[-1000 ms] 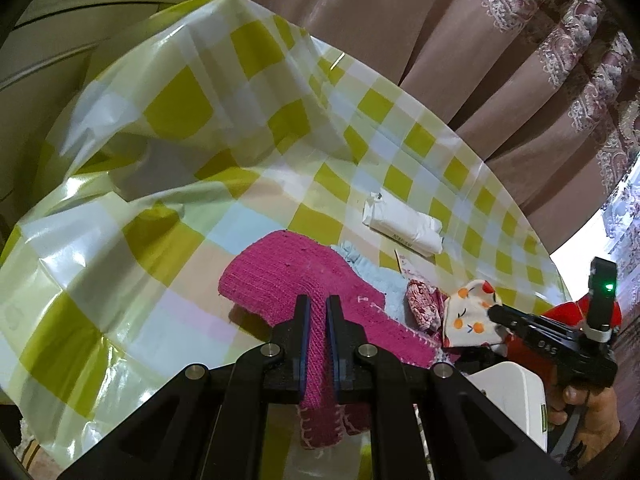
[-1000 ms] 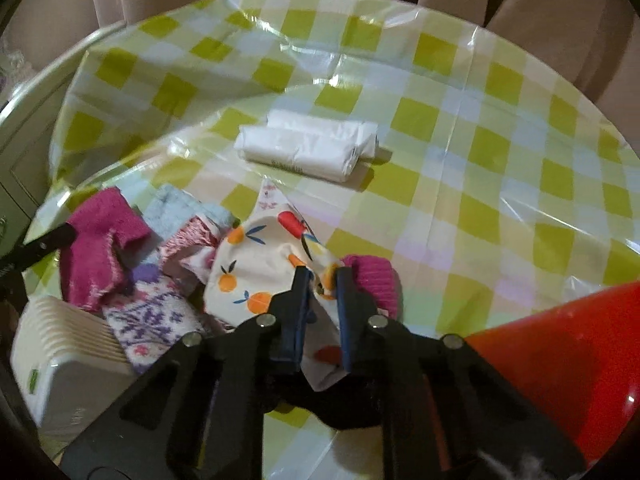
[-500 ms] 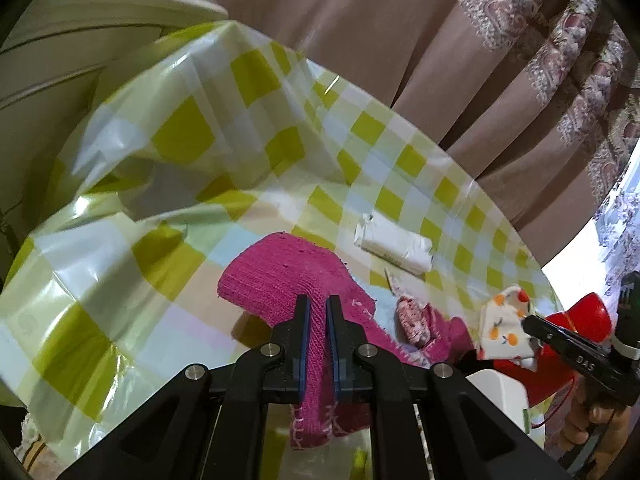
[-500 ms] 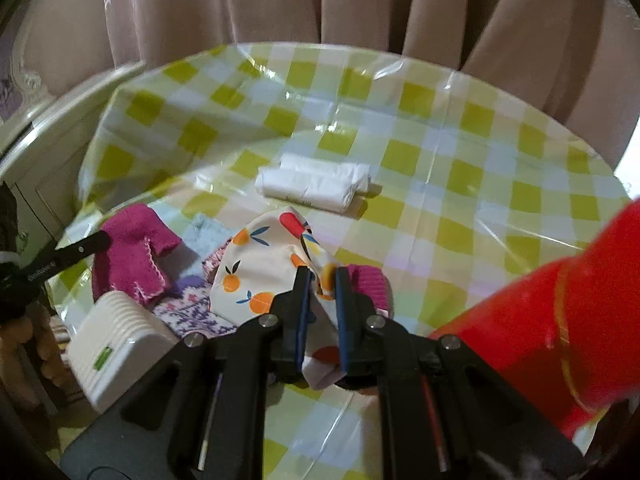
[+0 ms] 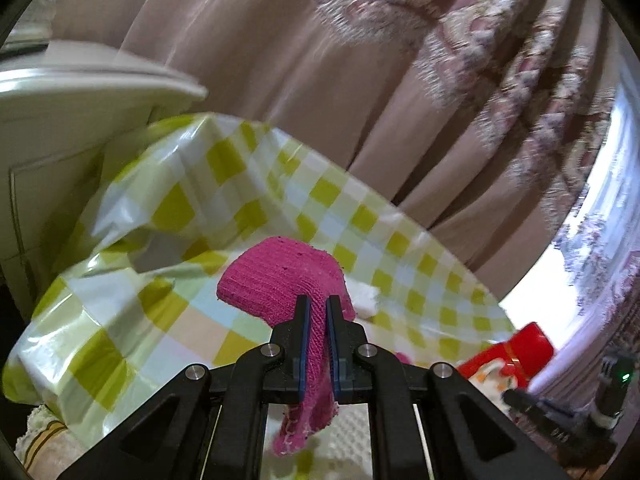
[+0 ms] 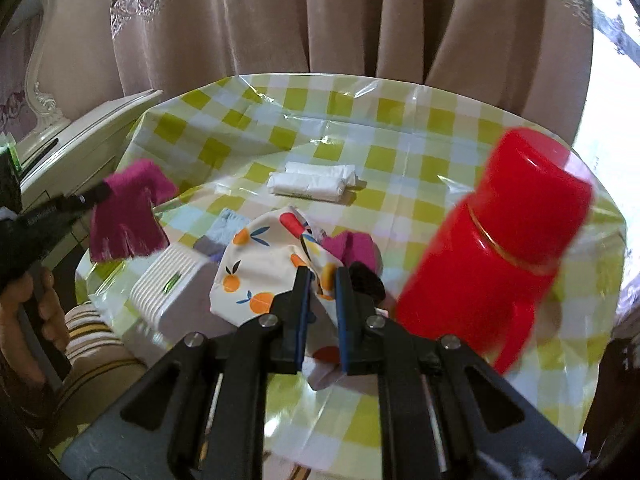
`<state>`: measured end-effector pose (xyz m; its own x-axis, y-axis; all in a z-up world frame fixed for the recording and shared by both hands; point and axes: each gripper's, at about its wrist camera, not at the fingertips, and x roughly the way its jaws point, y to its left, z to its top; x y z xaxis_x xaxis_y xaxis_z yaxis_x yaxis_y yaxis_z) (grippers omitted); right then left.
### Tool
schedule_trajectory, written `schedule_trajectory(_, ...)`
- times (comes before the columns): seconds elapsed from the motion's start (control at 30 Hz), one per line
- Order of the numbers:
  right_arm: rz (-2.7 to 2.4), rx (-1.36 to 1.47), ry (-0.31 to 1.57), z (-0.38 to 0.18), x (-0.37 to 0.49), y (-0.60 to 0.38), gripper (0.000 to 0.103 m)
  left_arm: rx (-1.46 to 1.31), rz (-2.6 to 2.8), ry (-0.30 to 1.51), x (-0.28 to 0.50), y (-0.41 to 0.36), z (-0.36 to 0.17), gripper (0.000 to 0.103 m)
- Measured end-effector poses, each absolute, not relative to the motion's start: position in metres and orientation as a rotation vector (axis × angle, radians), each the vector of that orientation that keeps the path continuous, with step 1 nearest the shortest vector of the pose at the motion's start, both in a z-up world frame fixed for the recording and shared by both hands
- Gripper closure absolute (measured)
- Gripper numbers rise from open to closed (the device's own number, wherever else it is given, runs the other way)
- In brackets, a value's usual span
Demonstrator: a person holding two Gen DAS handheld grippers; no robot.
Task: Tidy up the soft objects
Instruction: 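Carry the glove and floral cloth over the box and open both grippers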
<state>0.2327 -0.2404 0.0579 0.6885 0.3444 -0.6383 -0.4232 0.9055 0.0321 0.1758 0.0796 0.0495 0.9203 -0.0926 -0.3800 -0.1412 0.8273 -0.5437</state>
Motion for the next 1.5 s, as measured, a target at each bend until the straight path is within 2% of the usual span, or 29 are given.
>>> schedule_trajectory(0.53,0.295,0.022,0.710,0.054,0.139,-0.336,0.088,-0.554,-0.315,0.442,0.107,-0.050,0.086,0.095)
schedule_trajectory(0.93,0.114,0.110,0.730,0.031,0.066,-0.433,0.088,-0.488,-0.621,0.671,0.074,-0.182,0.061,0.095)
schedule_trajectory(1.27,-0.029,0.173,0.759,0.006,0.023,-0.499,0.086,-0.374,-0.802,0.814,0.041,-0.261,0.045,0.095)
schedule_trajectory(1.33,-0.065,0.183,0.770,0.001,0.018,-0.510,0.083,-0.355,-0.842,0.848,0.038,-0.273,0.041,0.090)
schedule_trajectory(1.37,-0.084,0.185,0.775,-0.002,0.016,-0.514,0.082,-0.345,-0.843,0.863,0.037,-0.277,0.039,0.084)
schedule_trajectory(1.4,-0.098,0.187,0.780,-0.004,0.015,-0.518,0.081,-0.338,-0.843,0.873,0.037,-0.281,0.037,0.072)
schedule_trajectory(1.47,-0.117,0.206,0.799,-0.011,0.013,-0.526,0.072,-0.324,-0.845,0.887,0.035,-0.285,0.034,0.055)
schedule_trajectory(1.5,-0.122,0.214,0.807,-0.013,0.012,-0.529,0.069,-0.320,-0.844,0.885,0.034,-0.285,0.034,0.052)
